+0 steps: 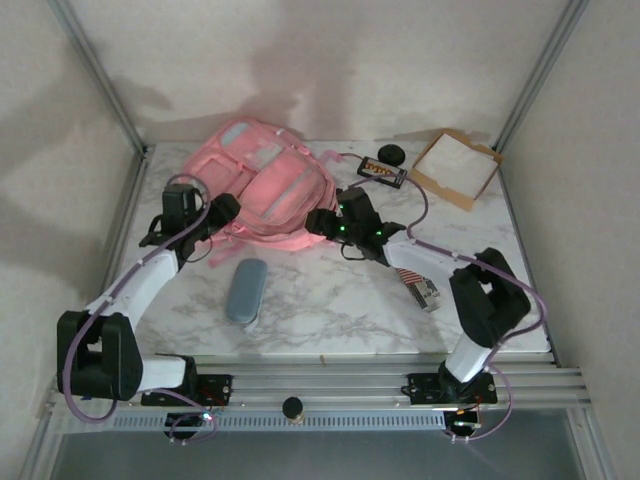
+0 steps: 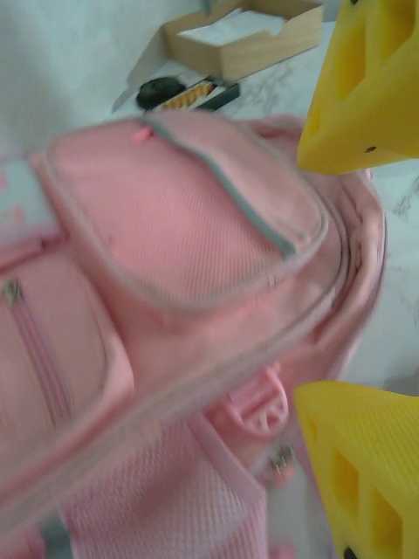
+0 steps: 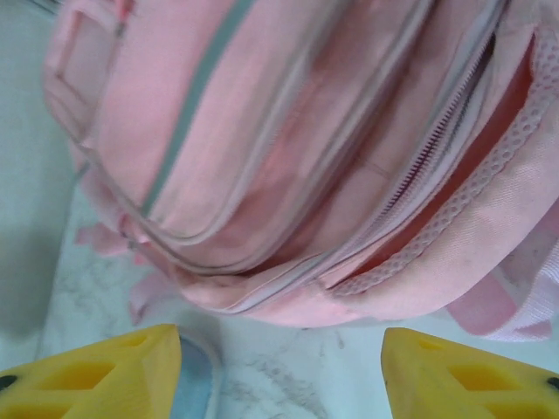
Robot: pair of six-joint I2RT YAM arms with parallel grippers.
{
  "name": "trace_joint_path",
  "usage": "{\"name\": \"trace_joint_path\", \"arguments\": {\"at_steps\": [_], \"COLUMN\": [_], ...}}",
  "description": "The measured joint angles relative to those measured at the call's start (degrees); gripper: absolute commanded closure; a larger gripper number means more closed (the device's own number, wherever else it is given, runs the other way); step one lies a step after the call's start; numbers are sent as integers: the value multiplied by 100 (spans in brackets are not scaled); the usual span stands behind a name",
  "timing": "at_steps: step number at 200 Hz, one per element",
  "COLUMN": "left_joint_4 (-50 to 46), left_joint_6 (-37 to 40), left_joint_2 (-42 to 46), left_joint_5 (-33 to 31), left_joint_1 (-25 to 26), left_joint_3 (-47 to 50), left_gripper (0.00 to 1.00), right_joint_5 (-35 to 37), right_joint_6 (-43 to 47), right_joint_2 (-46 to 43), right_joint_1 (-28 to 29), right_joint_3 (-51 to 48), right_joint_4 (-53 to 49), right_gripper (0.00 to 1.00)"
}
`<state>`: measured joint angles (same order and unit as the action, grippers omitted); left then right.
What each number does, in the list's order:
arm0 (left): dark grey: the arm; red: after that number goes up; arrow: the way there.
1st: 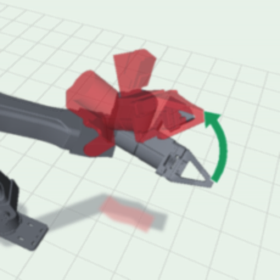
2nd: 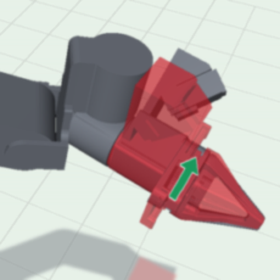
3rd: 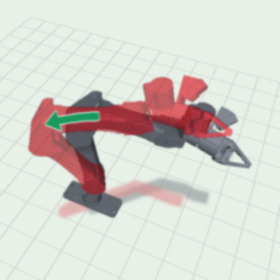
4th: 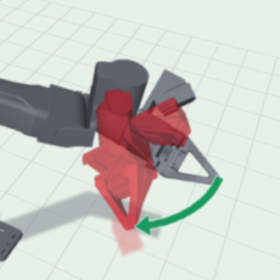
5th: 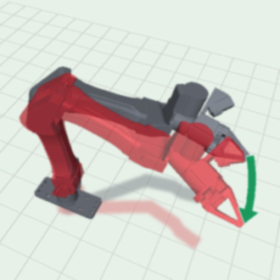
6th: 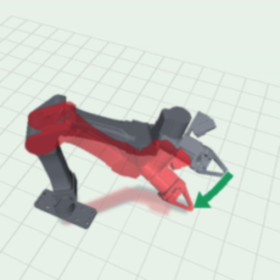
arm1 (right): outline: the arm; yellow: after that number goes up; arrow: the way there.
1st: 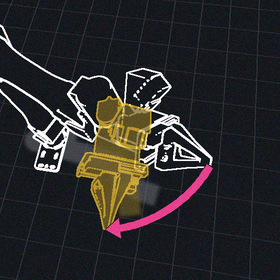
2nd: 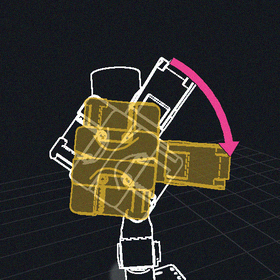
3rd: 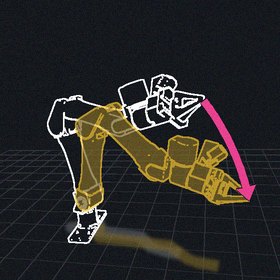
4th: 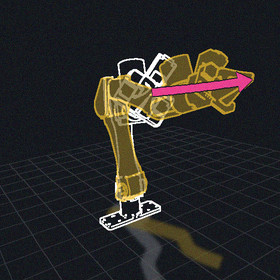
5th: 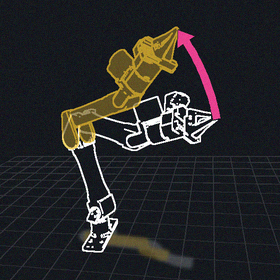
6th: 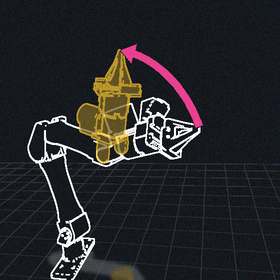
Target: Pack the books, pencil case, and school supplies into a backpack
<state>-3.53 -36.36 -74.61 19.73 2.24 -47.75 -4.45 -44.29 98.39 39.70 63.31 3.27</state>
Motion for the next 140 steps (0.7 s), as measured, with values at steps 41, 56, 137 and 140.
{"name": "trace_joint_path", "arguments": {"at_steps": [41, 56, 137, 140], "left_joint_4": [212, 341, 503, 503], "left_joint_6": [-269, -317, -551, -553], "left_joint_2": [306, 396, 592, 603], "left_joint_5": [-173, -203, -461, -466], "left_joint_1": [-122, -122, -122, -122], "left_joint_3": [302, 363, 855, 870], "left_gripper": [36, 36, 35, 35], "right_joint_5": [643, 848, 1676, 1685], "right_joint_6": [-533, -693, -1027, -999], "right_joint_2": [688, 1056, 1963, 1971], "right_joint_1": [361, 424, 448, 437], "right_joint_3": [286, 651, 1711, 1709], "right_joint_4": [-326, -472, -1106, -1115], "right_gripper": [23, 23, 41, 43]}}
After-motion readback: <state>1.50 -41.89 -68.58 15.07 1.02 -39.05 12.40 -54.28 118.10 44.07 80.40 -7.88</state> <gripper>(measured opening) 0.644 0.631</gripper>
